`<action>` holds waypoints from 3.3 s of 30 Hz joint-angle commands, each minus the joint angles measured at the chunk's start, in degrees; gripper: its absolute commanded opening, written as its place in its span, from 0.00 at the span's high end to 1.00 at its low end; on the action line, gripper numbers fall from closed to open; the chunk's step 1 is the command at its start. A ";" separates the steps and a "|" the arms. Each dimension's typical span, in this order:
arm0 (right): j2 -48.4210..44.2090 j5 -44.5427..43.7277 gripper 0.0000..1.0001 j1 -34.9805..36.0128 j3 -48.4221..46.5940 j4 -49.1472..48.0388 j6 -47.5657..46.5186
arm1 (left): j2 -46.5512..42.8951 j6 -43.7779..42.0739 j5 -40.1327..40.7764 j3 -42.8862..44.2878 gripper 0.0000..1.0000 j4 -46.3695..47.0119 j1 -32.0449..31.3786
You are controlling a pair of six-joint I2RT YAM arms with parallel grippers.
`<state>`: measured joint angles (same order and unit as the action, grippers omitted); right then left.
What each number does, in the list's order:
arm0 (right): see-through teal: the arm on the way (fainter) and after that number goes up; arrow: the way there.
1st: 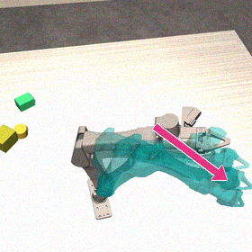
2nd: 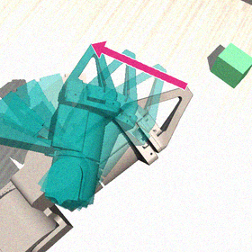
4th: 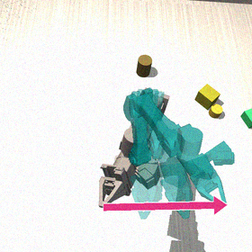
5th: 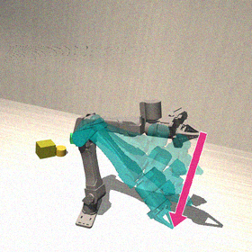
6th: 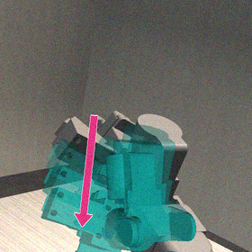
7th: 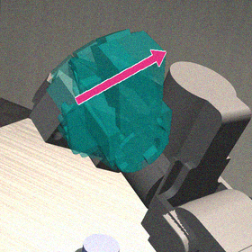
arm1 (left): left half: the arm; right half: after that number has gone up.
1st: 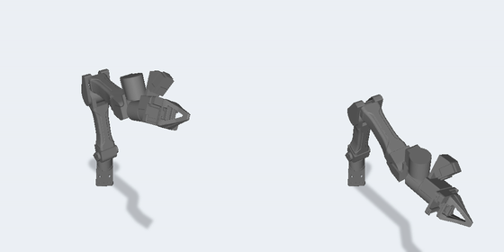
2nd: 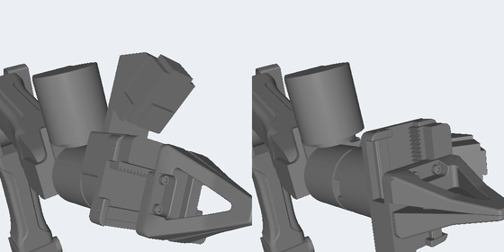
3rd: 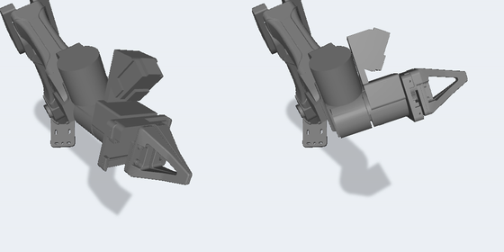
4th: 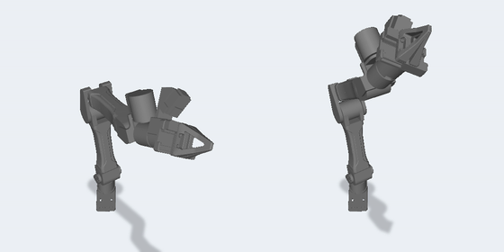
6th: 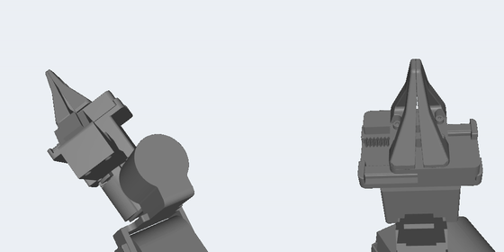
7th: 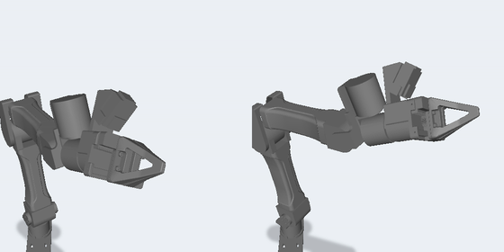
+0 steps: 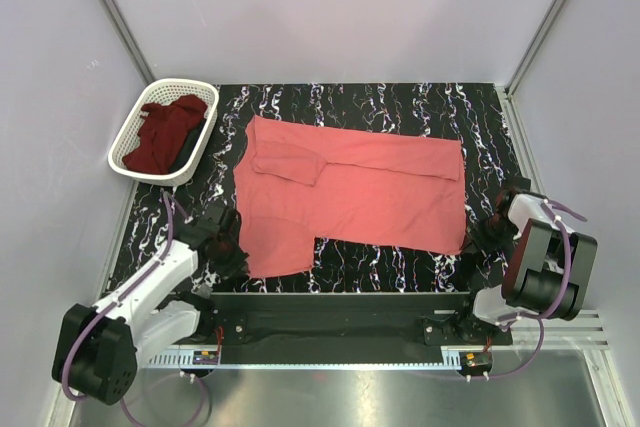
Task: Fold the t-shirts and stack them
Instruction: Fold the tshirt
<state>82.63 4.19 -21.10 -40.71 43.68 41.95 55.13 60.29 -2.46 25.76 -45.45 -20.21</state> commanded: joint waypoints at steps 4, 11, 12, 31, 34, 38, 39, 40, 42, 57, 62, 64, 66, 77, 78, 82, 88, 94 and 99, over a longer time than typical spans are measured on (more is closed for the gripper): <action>0.78 -3.83 1.00 0.97 -2.18 -0.62 -2.14 | 2.95 -11.50 8.33 13.42 1.00 -2.01 -0.18; 0.25 -3.83 1.00 2.12 -10.26 3.77 -7.31 | 13.93 -23.89 7.82 30.28 1.00 -1.31 -0.27; 0.60 -3.83 1.00 2.12 -11.31 4.30 -8.28 | 16.82 -25.04 7.21 31.97 1.00 -1.48 -0.27; 20.11 2.76 1.00 6.60 -30.91 9.49 -17.43 | 46.02 -36.12 10.72 73.81 1.00 -6.93 1.13; 21.86 1.88 1.00 6.69 -34.16 10.89 -17.52 | 48.84 -36.03 9.75 77.51 1.00 -7.11 2.63; 24.59 1.00 1.00 6.69 -38.91 13.18 -18.14 | 50.51 -36.12 9.49 80.76 1.00 -6.84 3.95; 25.21 1.17 1.00 6.69 -40.05 13.36 -18.22 | 50.77 -36.12 9.75 81.72 1.00 -6.76 4.38; 25.99 1.35 1.00 6.69 -40.67 13.71 -18.14 | 51.21 -36.12 9.84 81.99 1.00 -6.49 4.56; 26.88 1.79 1.00 6.69 -42.34 13.98 -18.05 | 51.83 -35.95 9.14 83.05 1.00 -6.40 5.26; 35.67 2.06 1.00 6.78 -54.03 16.17 -17.43 | 59.11 -35.86 7.03 89.73 1.00 -4.82 6.67; 37.87 1.97 1.00 6.78 -55.53 16.26 -17.08 | 61.67 -36.38 6.50 91.84 1.00 -5.00 7.11; 38.48 2.32 1.00 6.78 -56.15 16.17 -16.91 | 62.37 -36.30 6.50 92.28 1.00 -4.65 7.29; 39.09 1.97 1.00 6.78 -57.19 16.35 -16.99 | 62.81 -36.21 6.33 92.72 1.00 -4.38 7.55; 43.58 2.93 0.99 7.04 -63.09 18.02 -16.12 | 65.36 -36.21 5.80 93.86 1.00 -3.77 8.52; 44.19 2.93 0.98 7.04 -63.53 18.11 -16.11 | 65.71 -36.21 5.62 93.86 1.00 -3.77 8.78; 46.39 2.41 0.90 7.04 -65.02 18.90 -16.20 | 66.77 -36.03 4.22 94.21 0.82 -3.33 9.22; 46.83 -2.76 0.67 7.04 -70.37 22.31 -17.95 | 67.22 -36.47 4.56 97.98 0.43 -4.11 9.31; 39.55 -9.11 0.30 7.13 -68.11 25.40 -19.89 | 54.93 -39.99 10.99 83.20 0.32 -3.51 10.62; 29.81 0.63 0.17 7.13 -53.36 19.88 -18.93 | 41.48 -38.15 -2.01 62.51 0.32 -0.43 14.41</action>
<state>120.05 0.36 -14.26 -100.07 64.95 22.90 103.66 22.31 1.45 95.57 -48.10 -7.81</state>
